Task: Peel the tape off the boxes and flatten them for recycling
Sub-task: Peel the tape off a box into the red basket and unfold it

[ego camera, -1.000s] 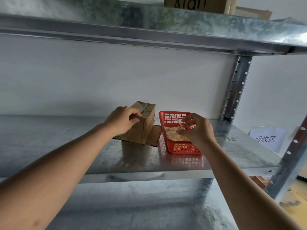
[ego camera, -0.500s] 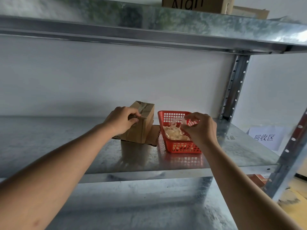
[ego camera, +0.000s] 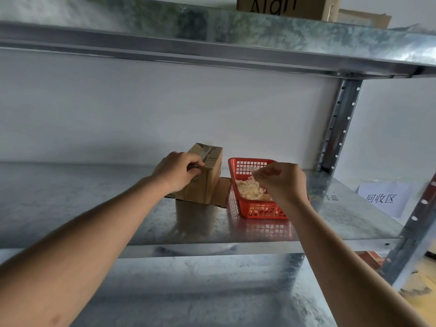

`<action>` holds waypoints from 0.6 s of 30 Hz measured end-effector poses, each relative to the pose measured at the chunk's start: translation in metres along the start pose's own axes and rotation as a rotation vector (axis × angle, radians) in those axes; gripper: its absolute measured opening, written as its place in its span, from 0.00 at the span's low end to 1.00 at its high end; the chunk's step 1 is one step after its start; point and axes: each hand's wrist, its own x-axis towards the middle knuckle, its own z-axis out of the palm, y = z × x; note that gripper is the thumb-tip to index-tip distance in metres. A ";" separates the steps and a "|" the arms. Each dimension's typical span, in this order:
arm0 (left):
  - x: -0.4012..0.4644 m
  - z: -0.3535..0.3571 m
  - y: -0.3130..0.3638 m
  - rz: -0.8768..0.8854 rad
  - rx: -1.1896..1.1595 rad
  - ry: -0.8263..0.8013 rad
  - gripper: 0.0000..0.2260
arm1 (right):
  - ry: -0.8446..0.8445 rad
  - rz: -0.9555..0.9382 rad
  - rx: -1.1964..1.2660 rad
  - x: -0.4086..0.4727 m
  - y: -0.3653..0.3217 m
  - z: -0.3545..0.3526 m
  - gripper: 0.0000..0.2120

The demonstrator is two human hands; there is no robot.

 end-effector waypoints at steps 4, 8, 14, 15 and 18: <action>0.000 -0.001 0.001 -0.015 0.006 -0.002 0.08 | -0.041 0.121 -0.018 -0.001 0.011 -0.003 0.13; 0.000 0.000 0.003 -0.019 0.013 -0.002 0.08 | 0.013 0.118 -0.176 -0.002 0.015 -0.010 0.12; -0.001 0.000 0.007 -0.034 0.021 -0.010 0.08 | -0.019 -0.019 -0.297 -0.004 0.013 -0.013 0.05; -0.002 0.000 0.008 -0.037 0.019 -0.009 0.08 | -0.041 -0.063 -0.293 -0.005 0.012 -0.012 0.03; -0.004 -0.001 0.010 -0.037 0.021 -0.005 0.08 | -0.077 -0.195 -0.343 -0.006 0.012 -0.008 0.04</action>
